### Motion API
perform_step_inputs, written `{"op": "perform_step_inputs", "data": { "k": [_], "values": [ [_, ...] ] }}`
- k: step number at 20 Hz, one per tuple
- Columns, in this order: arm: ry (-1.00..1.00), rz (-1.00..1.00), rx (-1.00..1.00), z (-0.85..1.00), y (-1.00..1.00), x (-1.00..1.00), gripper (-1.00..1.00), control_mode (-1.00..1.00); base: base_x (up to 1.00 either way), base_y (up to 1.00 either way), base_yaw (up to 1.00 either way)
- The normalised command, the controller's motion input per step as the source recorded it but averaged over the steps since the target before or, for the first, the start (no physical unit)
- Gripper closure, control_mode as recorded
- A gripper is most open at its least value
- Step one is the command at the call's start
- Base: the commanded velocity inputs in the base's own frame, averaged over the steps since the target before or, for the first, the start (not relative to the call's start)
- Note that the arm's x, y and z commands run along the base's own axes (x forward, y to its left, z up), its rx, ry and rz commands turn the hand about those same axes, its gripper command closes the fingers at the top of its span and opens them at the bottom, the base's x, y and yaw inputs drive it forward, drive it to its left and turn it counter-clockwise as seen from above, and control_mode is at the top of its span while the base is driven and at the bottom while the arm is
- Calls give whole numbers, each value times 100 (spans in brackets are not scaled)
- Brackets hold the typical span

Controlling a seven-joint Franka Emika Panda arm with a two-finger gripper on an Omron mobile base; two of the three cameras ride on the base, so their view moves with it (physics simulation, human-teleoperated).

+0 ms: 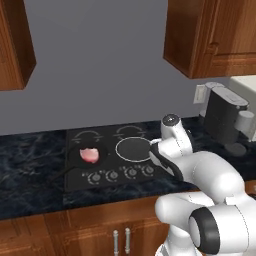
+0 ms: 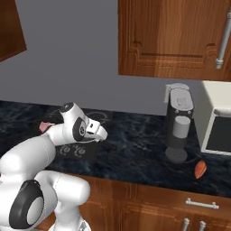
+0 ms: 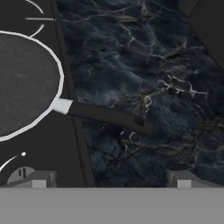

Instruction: Place both pans onto different burners. Then place the sweet potato and the steak on different pans.

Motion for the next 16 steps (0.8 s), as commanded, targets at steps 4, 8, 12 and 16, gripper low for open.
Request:
{"op": "perform_step_inputs", "data": {
  "k": [4,8,12,16],
  "values": [
    [0,0,0,0,0,0,-100,100,0,-40,0],
    [0,0,0,0,0,0,-100,100,0,-40,0],
    [0,0,0,0,0,0,-100,100,0,-39,0],
    [0,0,0,0,0,0,-100,100,-2,-39,0]
  ]
}}
